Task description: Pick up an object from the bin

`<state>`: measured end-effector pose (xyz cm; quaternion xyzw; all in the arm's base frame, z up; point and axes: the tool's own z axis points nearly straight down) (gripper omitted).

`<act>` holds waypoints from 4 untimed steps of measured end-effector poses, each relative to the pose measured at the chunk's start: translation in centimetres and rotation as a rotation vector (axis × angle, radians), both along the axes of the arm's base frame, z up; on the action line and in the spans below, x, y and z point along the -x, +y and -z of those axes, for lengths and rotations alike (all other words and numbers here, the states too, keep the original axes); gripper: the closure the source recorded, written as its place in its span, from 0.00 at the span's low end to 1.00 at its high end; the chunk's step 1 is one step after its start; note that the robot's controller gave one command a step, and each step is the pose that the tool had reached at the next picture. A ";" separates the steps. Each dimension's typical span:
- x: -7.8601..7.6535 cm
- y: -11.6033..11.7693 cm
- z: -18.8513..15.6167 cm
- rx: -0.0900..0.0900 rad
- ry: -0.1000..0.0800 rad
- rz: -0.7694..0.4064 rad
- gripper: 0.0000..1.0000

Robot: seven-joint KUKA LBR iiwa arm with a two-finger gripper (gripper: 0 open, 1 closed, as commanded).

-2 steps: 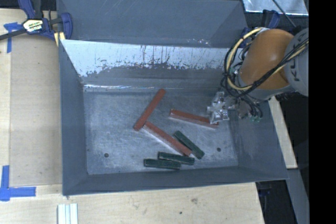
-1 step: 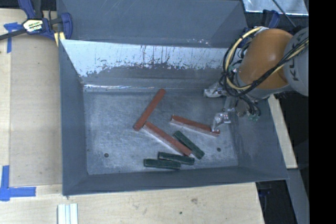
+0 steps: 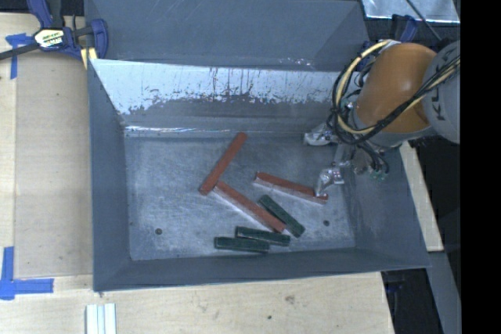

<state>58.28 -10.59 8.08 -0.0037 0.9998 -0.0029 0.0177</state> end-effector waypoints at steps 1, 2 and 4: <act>3.4 3.1 0.5 0.000 0.015 0.045 1.00; 3.5 3.4 0.7 -0.004 0.021 0.043 0.00; 4.4 8.6 0.4 -0.009 0.006 0.221 1.00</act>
Offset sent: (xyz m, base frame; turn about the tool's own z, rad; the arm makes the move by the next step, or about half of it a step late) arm 0.0000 0.0000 0.0000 0.0000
